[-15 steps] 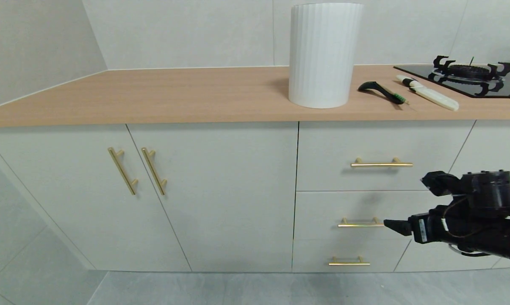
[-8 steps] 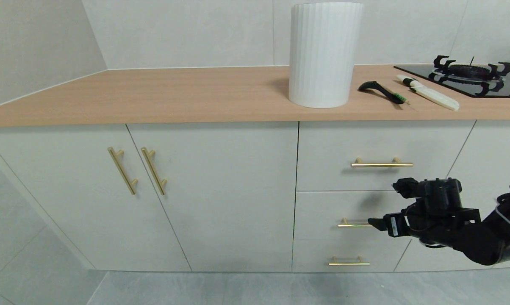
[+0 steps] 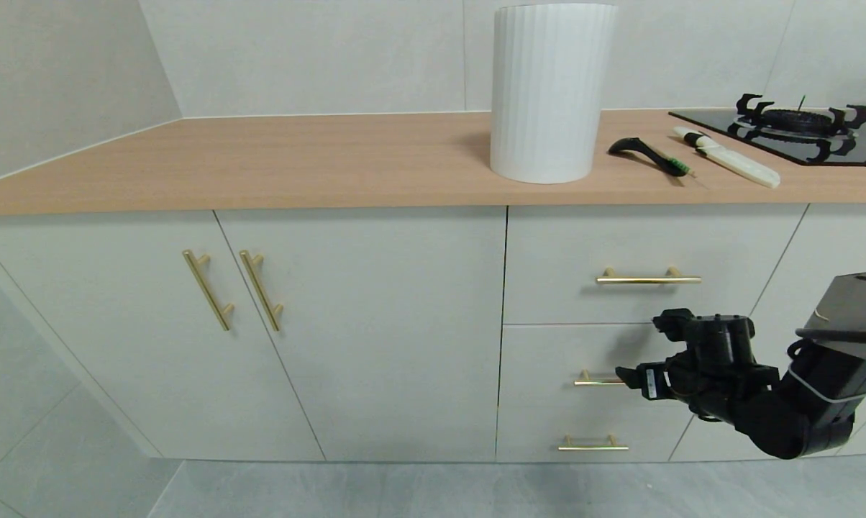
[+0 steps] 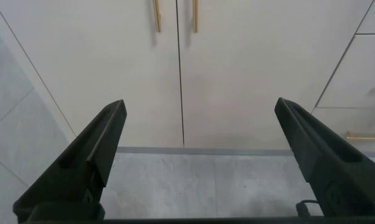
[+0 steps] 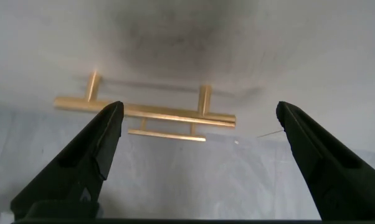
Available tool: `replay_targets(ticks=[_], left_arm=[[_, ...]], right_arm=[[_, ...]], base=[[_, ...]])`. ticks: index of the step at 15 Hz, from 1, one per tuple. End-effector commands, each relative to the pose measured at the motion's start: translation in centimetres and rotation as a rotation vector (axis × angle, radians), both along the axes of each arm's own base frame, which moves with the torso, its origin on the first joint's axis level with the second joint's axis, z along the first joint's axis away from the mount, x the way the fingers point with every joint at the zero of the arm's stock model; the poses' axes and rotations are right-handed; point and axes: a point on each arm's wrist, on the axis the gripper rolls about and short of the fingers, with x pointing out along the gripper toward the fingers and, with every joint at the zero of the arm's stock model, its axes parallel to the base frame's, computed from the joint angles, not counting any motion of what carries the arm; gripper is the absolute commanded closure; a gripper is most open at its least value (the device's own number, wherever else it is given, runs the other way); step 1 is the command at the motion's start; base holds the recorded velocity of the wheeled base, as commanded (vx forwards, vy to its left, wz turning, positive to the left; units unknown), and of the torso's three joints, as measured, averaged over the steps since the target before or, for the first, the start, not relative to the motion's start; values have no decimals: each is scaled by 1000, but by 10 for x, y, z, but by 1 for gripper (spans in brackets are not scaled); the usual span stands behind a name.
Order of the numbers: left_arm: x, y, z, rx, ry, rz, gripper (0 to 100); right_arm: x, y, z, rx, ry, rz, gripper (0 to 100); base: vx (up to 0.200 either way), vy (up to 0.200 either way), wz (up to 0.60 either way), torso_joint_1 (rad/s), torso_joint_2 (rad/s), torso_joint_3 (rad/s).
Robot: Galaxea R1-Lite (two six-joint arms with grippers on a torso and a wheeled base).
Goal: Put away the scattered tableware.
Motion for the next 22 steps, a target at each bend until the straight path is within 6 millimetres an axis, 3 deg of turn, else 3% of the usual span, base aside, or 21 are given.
replay_targets(ticks=[1,8,22], left_arm=[[0,0,0,0,1,1,0],[0,0,0,0,1,1,0],[0,0,0,0,1,1,0]], right_arm=[[8,5,-15,3,16,-17,0],[21,9,-36,-14,-24,-59,0],[9,7,-46,-36,34,-51,0]], base=[[0,0,0,0,0,0],[0,0,0,0,0,0],[0,0,0,0,0,0]])
